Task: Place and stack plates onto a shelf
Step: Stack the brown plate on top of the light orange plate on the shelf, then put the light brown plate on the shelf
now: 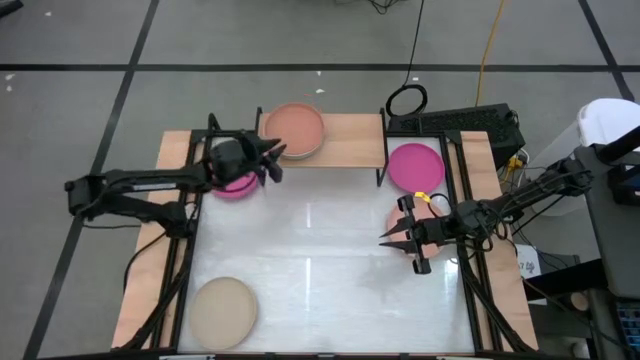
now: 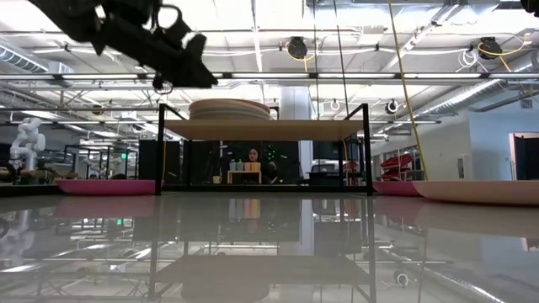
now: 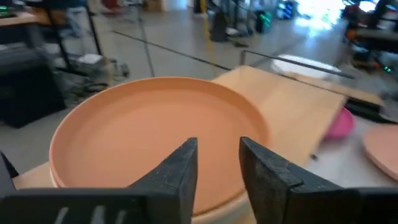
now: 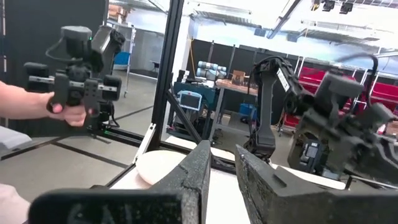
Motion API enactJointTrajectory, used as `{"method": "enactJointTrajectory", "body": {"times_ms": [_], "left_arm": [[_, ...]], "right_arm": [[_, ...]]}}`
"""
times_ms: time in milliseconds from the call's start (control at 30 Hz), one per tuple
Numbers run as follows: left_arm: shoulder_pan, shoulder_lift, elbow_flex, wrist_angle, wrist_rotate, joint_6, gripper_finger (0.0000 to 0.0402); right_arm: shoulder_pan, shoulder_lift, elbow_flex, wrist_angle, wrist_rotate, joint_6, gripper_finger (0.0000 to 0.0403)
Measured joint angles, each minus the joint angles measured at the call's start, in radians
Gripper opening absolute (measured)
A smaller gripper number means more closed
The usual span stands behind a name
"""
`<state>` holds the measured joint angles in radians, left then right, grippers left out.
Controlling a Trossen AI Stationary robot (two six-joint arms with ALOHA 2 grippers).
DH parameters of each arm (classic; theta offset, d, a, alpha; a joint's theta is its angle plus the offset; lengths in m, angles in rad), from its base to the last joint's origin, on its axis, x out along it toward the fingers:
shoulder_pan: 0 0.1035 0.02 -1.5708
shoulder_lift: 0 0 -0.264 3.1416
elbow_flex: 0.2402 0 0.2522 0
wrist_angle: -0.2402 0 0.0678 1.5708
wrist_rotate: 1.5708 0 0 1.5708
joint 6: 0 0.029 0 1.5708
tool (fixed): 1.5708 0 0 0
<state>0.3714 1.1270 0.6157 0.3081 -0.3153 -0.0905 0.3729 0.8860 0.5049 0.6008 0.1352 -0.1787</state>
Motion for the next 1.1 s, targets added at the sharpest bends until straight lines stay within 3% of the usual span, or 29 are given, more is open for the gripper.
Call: {"method": "enactJointTrajectory", "body": {"times_ms": [133,333,800,1100], "left_arm": [[0.016,0.062,-0.034,0.163,-0.04,-0.021,0.0072],[0.013,0.098,-0.039,0.155,-0.072,-0.026,0.0007],[0.011,0.098,-0.039,0.045,-0.079,-0.063,0.0004],[0.006,0.033,-0.038,0.215,-0.054,-0.016,0.0004]], "right_arm": [[0.0,0.0,0.0,-0.003,0.0,0.002,0.0057],[0.0,0.0,0.0,-0.025,-0.003,0.009,0.0057],[0.0,0.0,-0.051,0.056,-0.001,0.002,0.0057],[0.0,0.0,-0.077,0.104,-0.001,0.002,0.0057]]}}
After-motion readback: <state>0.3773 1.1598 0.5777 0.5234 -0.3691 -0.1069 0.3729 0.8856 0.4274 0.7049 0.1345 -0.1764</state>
